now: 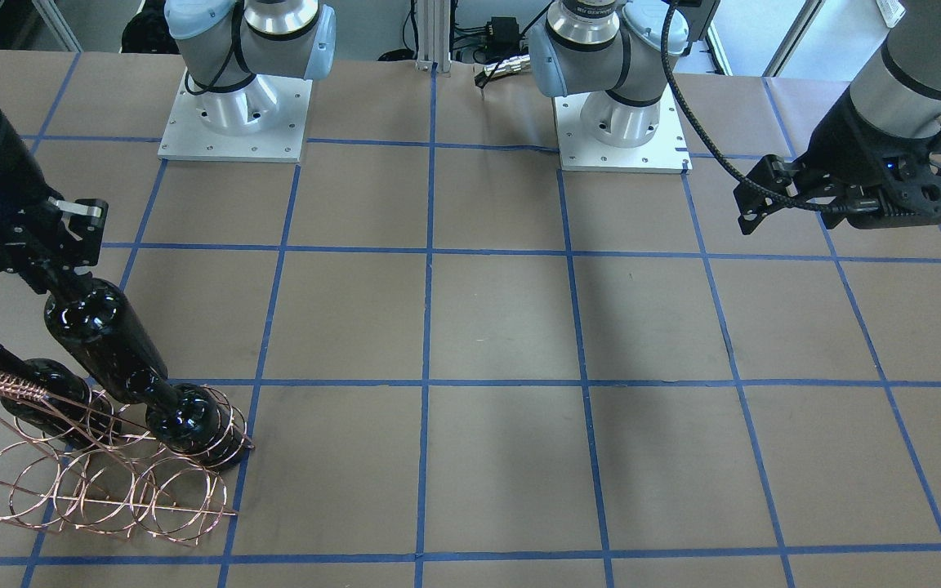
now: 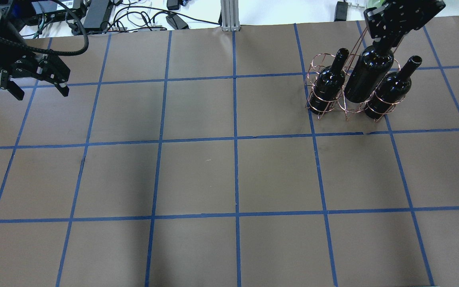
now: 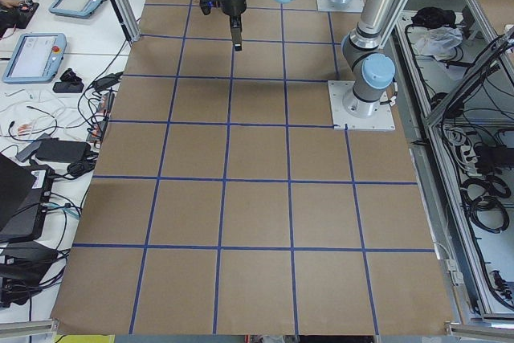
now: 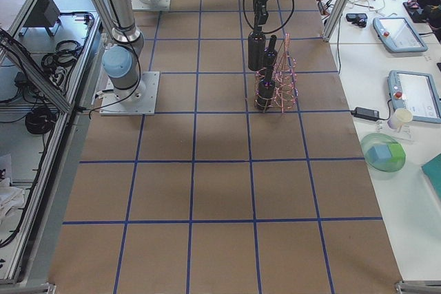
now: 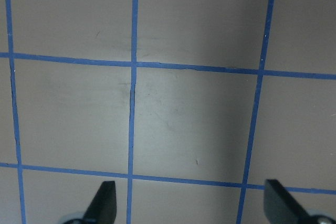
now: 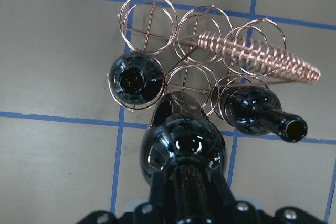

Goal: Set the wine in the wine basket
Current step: 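Lower the bottle into the empty rack slot between the other bottles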

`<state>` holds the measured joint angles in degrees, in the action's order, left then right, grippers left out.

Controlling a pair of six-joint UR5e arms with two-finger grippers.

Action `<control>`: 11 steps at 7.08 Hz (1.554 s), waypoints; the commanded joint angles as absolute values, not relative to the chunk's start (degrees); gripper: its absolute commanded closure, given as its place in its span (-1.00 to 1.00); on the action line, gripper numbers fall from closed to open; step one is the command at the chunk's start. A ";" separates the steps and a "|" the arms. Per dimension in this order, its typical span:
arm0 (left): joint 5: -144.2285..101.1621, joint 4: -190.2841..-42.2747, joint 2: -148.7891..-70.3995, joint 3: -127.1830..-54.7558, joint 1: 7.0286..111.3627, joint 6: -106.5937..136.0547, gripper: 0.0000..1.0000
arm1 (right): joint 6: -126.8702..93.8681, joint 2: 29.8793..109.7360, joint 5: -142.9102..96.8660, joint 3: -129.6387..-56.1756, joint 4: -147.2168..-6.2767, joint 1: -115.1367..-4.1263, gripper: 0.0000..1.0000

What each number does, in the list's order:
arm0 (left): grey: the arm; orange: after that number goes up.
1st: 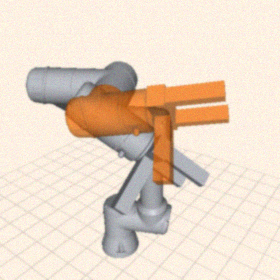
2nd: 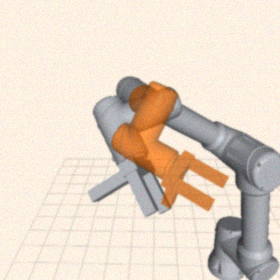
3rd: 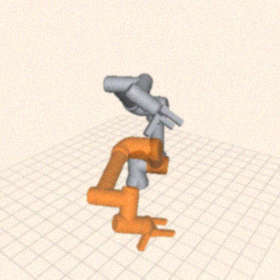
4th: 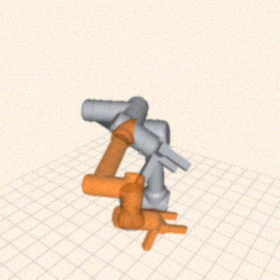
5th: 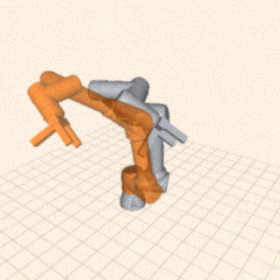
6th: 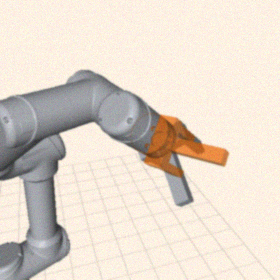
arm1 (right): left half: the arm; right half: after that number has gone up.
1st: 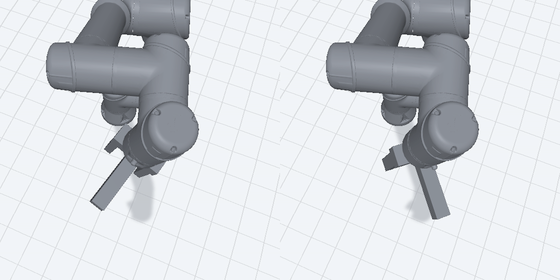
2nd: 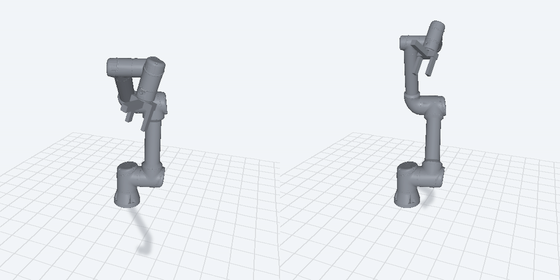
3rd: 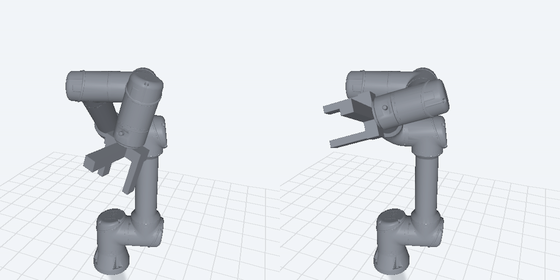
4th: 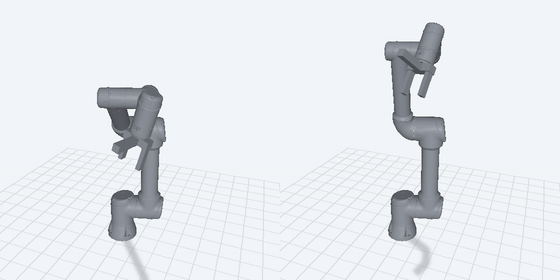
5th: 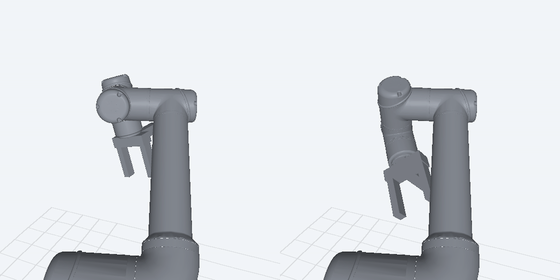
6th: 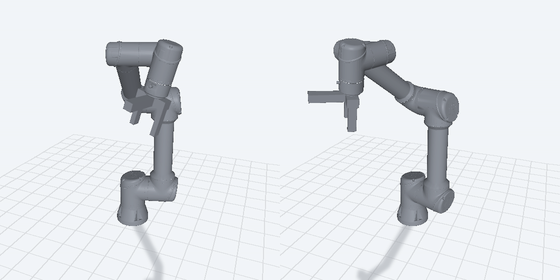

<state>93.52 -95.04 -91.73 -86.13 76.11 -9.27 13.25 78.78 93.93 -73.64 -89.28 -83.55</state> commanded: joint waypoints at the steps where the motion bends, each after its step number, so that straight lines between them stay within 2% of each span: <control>1: 93.43 -95.01 -92.02 -86.13 76.11 -9.32 -1.00 | 13.53 75.33 93.78 -68.82 -88.86 -83.32 0.55; 8: 93.34 -95.01 -92.37 -86.13 76.20 -9.32 -1.00 | 17.22 73.83 91.06 -69.96 -89.03 -79.89 0.63; 11: 93.25 -95.01 -92.72 -86.13 76.20 -9.32 -1.00 | 18.28 73.83 91.23 -74.61 -95.52 -79.98 0.63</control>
